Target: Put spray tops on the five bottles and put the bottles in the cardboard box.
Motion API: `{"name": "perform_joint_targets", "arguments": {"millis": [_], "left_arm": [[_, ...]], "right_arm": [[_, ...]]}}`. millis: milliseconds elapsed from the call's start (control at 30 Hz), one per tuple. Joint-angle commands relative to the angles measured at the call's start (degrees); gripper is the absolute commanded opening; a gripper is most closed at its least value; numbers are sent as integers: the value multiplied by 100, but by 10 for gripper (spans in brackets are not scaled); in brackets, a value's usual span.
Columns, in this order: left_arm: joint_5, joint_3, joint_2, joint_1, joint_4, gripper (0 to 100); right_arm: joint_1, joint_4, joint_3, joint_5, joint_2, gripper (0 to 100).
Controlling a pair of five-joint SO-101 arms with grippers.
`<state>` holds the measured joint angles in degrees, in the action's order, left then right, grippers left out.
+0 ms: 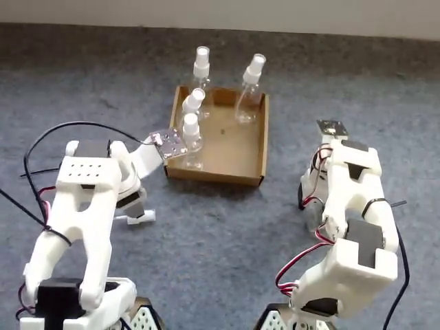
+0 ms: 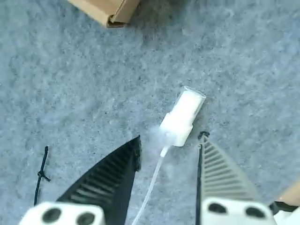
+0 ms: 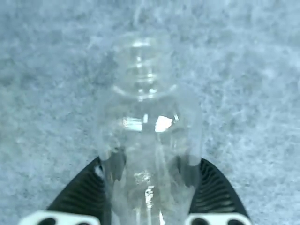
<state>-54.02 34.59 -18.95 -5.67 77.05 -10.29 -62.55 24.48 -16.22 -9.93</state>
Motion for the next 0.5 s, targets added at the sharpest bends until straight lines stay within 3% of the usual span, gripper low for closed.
{"name": "perform_joint_targets", "arguments": {"millis": [0, 467], "left_arm": [[-202, -233, -101, 84, 9, 182], [-571, -189, -22, 470, 9, 182]], "right_arm": [[-136, 224, -57, -70, 40, 94], [-136, 224, -57, -70, 40, 94]]}}
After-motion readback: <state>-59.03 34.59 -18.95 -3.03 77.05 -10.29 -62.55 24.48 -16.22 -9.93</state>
